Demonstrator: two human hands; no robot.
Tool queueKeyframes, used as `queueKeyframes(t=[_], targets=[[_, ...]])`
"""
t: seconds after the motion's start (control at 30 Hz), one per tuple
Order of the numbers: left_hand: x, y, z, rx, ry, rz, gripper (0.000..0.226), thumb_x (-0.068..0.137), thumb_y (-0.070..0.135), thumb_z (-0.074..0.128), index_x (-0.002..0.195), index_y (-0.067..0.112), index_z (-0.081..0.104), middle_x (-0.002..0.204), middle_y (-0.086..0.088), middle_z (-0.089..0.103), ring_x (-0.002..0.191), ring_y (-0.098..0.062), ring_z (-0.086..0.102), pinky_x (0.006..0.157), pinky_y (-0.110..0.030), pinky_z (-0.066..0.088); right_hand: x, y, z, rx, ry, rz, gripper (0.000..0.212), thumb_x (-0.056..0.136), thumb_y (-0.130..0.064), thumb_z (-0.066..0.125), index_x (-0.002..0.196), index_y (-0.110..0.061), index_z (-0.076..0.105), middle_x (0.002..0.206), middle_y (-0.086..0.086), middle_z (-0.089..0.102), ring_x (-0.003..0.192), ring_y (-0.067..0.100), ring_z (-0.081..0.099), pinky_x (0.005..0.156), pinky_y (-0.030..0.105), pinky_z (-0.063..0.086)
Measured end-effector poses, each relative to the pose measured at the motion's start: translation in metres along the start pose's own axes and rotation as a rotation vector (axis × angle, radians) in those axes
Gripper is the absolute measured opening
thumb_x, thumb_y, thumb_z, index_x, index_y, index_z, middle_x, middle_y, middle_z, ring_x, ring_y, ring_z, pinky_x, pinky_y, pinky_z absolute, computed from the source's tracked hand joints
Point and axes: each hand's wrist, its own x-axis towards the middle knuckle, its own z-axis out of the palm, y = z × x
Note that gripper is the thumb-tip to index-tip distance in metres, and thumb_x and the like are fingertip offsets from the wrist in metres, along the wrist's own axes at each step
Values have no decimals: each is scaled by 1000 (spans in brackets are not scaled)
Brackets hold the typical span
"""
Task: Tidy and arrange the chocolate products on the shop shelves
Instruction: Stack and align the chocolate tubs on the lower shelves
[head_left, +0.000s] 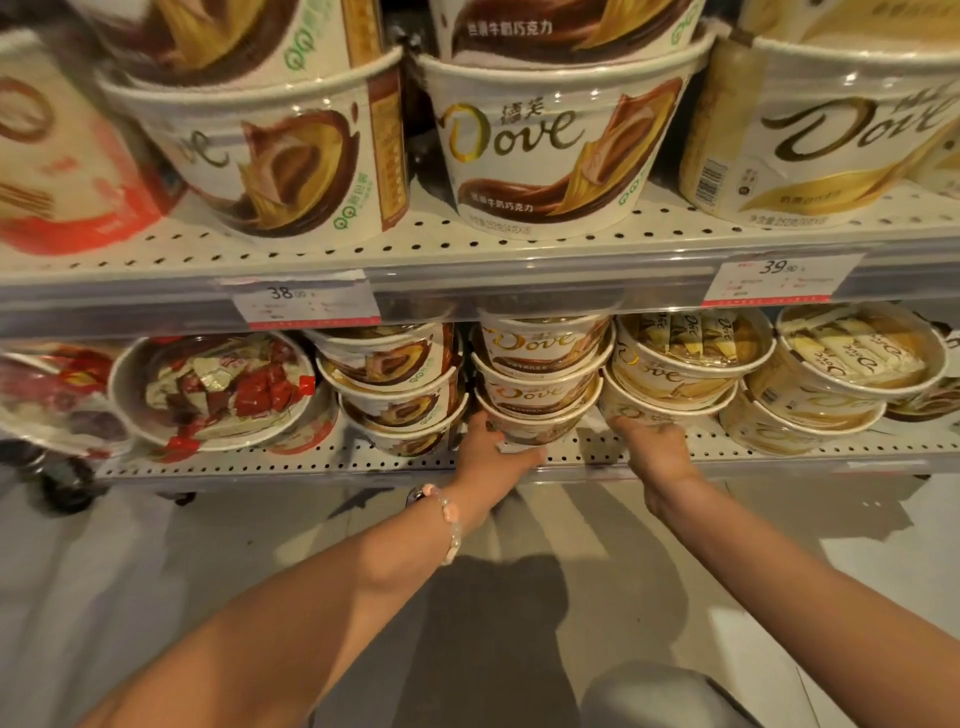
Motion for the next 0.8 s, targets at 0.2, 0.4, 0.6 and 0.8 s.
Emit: queueKeyframes(t=[0.2, 0.4, 0.6, 0.8], targets=[[-41, 8, -54, -20, 7, -19, 29, 84, 12, 67, 110, 10, 54, 100, -5, 63, 86, -16, 63, 75, -24, 48, -82, -40, 39, -121, -456, -12, 25, 83, -13, 64, 107, -13, 56, 96, 6, 61, 89, 17, 55, 75, 29, 45], [-82, -3, -155, -63, 436, 31, 8, 86, 4, 63, 77, 3, 62, 74, -12, 64, 61, -10, 62, 55, -18, 50, -134, -61, 106, -249, -716, -124, 18, 86, -8, 58, 103, -9, 63, 94, 1, 60, 85, 11, 53, 68, 21, 42], [-100, -11, -253, -331, 784, 16, 25, 83, -1, 62, 63, 10, 51, 56, -5, 55, 57, -19, 50, 59, -31, 46, -166, -59, 185, -175, -767, 10, 25, 83, -15, 67, 101, -18, 49, 91, 0, 56, 76, 7, 51, 72, 27, 44], [-81, -21, -302, -660, 697, 11, 20, 84, 18, 64, 99, 19, 51, 83, 0, 66, 80, -15, 60, 66, -32, 49, -175, -49, 233, 40, -733, 201, 72, 76, -27, 76, 131, -23, 30, 132, 3, 51, 94, 18, 56, 67, 35, 49]])
